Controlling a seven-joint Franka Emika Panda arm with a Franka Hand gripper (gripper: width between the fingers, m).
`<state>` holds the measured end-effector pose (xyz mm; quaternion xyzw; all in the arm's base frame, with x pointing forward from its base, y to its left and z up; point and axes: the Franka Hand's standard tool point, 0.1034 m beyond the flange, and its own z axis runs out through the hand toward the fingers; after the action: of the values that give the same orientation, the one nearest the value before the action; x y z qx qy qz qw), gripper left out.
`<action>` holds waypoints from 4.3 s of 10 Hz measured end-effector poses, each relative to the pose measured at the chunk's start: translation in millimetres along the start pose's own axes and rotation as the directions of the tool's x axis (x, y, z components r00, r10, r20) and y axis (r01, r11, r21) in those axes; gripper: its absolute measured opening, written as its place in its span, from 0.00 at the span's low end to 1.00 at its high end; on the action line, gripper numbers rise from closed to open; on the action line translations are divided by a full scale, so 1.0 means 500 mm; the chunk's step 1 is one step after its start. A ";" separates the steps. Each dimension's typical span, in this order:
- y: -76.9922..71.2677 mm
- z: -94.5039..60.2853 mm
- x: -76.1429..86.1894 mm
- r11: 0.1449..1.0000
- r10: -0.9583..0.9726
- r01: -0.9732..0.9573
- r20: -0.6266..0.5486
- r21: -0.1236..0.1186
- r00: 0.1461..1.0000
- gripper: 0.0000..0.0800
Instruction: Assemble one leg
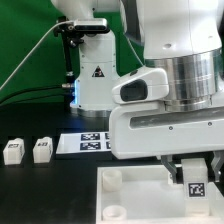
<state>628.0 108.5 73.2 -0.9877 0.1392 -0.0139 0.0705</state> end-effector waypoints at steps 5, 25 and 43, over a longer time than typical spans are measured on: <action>0.001 0.004 -0.007 0.661 0.750 -0.751 0.029 -0.003 0.660 0.36; -0.025 0.006 -0.015 0.979 -0.195 0.195 0.004 -0.052 0.981 0.65; -0.035 0.001 -0.011 0.908 0.419 -0.418 -0.002 0.008 0.908 0.81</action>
Offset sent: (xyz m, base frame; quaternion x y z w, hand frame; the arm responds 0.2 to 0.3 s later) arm 0.0047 0.0059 -0.0040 0.0399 -0.0075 0.3964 0.9172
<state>627.4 126.7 74.9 -0.9346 0.3476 -0.0008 0.0753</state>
